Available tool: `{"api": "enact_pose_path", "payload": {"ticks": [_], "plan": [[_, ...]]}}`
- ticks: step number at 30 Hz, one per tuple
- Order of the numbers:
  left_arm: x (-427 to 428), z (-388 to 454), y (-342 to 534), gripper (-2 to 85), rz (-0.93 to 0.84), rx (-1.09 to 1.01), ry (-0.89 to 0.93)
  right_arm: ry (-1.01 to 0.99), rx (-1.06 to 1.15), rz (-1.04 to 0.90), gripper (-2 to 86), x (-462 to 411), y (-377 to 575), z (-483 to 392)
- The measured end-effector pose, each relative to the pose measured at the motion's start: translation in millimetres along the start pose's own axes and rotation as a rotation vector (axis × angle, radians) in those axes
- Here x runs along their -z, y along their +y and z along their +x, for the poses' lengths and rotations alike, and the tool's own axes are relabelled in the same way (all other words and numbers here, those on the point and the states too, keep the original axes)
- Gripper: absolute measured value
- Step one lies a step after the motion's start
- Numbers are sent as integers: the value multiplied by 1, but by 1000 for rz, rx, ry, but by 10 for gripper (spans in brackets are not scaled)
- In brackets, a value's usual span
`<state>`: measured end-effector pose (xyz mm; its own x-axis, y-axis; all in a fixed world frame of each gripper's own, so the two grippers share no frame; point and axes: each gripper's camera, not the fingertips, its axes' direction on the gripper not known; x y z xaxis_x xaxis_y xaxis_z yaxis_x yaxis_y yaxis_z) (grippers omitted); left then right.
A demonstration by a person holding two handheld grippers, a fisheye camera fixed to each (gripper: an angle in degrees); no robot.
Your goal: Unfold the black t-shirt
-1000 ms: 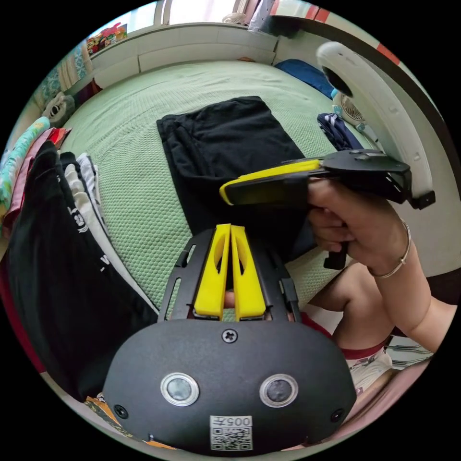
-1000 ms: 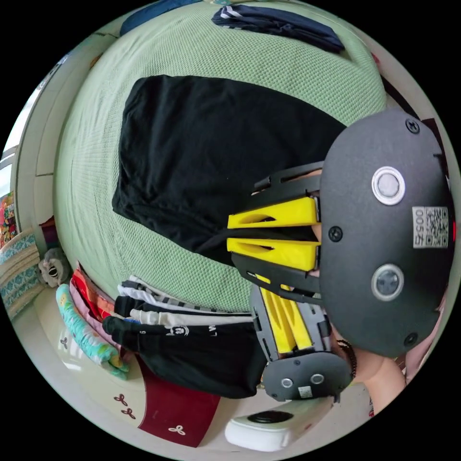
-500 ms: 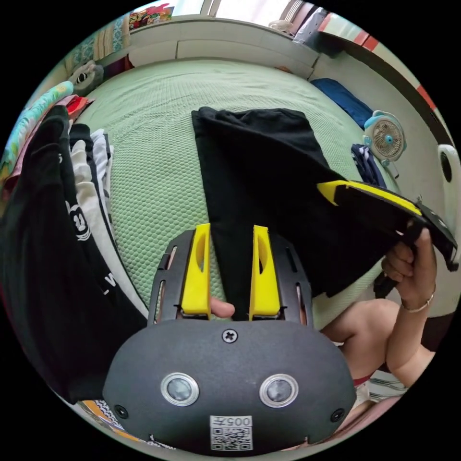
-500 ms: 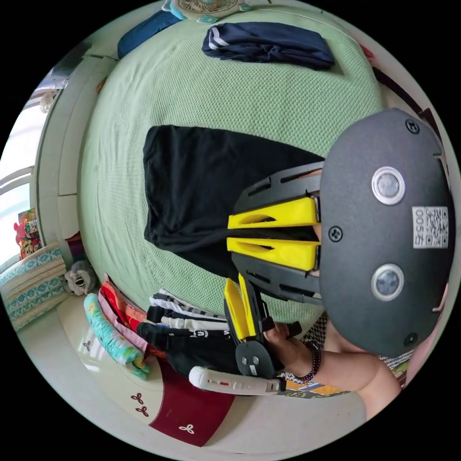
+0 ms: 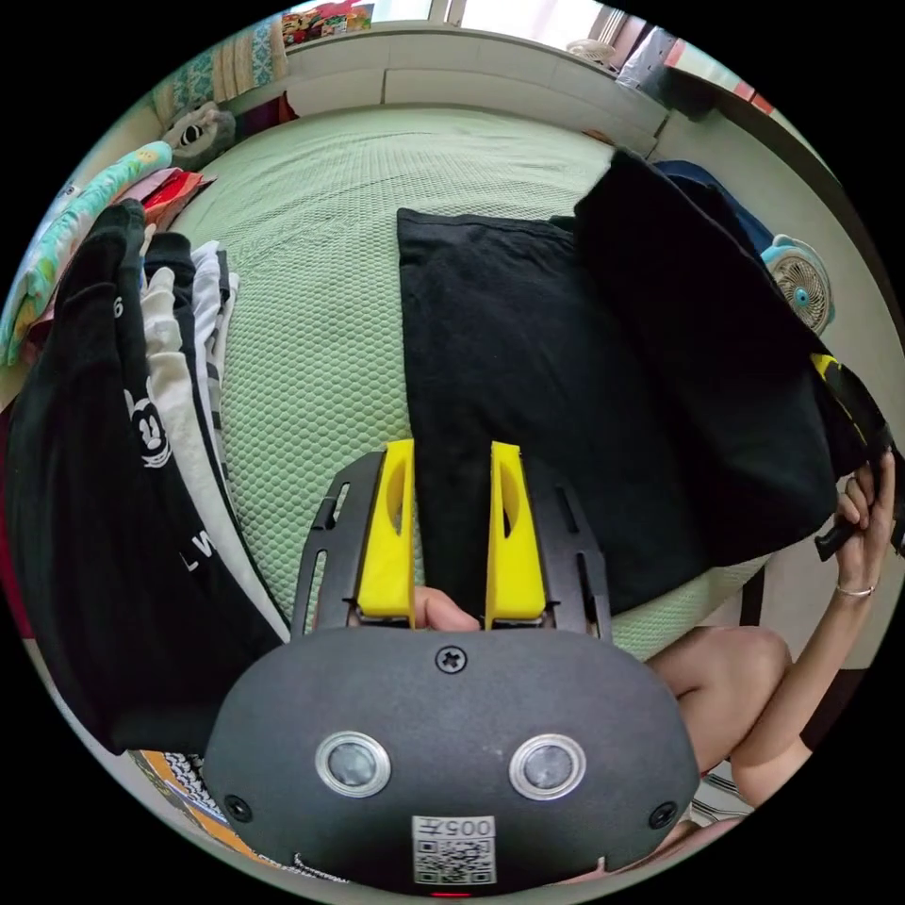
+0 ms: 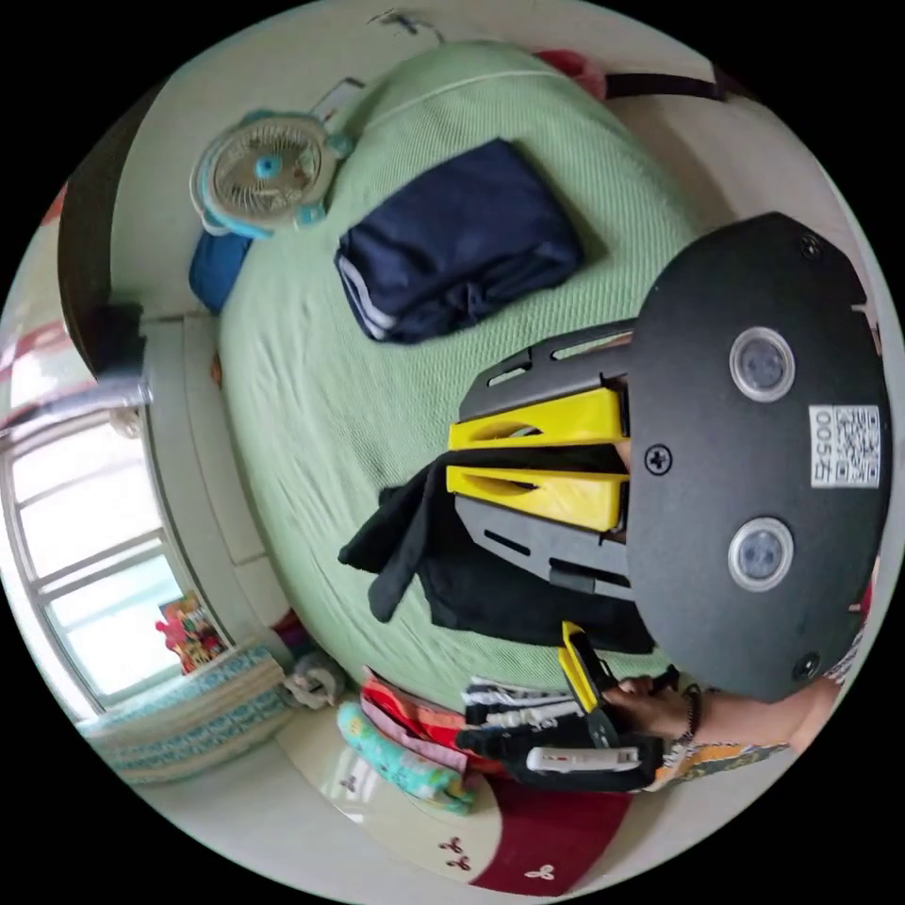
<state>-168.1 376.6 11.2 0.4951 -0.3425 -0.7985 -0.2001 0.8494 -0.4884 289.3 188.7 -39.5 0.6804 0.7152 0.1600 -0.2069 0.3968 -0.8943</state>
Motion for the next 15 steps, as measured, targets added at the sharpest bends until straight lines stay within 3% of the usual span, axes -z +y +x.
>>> {"api": "enact_pose_path", "payload": {"ticks": [6,10,15], "plan": [[1,1,-2,65,-1,20,50,311,-182,67,-8,32,8,58],[4,5,-1,50,7,12,23,371,-286,13,-9,28,13,84],[14,5,5,45,45,11,19,281,-174,51,-9,32,15,69]]}}
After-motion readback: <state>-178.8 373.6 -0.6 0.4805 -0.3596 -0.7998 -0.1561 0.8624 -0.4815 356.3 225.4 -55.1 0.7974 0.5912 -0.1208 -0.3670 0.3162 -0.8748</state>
